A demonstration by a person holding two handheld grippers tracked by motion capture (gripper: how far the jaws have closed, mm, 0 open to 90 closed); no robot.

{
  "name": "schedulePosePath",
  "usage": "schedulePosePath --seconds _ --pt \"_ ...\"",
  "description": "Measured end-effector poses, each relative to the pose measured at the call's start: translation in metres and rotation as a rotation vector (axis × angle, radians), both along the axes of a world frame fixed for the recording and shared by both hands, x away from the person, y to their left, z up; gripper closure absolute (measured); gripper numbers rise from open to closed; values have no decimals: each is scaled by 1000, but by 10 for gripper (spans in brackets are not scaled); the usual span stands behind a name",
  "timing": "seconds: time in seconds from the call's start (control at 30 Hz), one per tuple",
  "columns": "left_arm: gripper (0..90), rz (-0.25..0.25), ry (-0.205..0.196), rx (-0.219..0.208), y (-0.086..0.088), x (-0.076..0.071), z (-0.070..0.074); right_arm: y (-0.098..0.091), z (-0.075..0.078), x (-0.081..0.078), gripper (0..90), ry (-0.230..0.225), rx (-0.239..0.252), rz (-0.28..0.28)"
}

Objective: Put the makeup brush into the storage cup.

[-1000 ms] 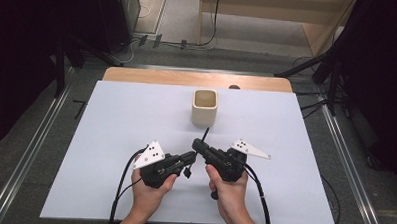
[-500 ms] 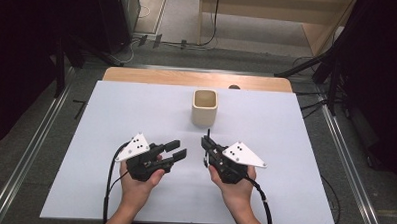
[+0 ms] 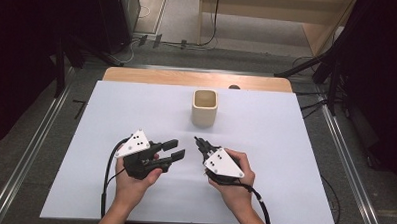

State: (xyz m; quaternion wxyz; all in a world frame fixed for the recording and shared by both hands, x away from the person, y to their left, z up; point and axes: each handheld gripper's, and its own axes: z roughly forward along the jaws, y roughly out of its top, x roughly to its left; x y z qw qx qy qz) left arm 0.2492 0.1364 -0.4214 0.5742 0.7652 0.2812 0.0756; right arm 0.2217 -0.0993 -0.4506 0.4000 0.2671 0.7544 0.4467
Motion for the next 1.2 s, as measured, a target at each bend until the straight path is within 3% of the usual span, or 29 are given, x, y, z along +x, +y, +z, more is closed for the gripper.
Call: schedulePosePath --seconds 0.03,0.07,0.13,0.2,0.23,0.3,0.43,0.67,0.7,0.97,1.2 --pt "565 -4 0 8 -1 0 0 0 0 0 872 0 0 0" --pt "568 -8 3 15 -2 0 1 3 -1 -1 873 -21 -45 10" --pt "578 -9 7 16 -2 -1 2 5 0 -1 873 -24 -64 14" --pt "589 -19 9 12 -1 -1 3 10 0 -4 873 -46 -121 13" --pt "589 -18 9 15 -1 -1 4 10 0 -4 873 -46 -121 13" --pt "592 -25 4 31 -1 -2 7 15 -2 -6 872 -70 -182 18" --pt "600 -36 8 46 -2 -2 9 19 -5 -7 872 -92 -236 20" --pt "664 -43 64 61 -3 0 11 24 -5 -10 872 -126 -298 26" --pt "668 -41 75 71 -3 1 11 26 -5 -11 873 -143 -332 30" --pt "689 -35 119 113 -8 0 15 34 -7 -15 872 -182 -430 37" --pt "768 -25 152 139 -11 1 13 36 -10 -16 872 -195 -457 42"
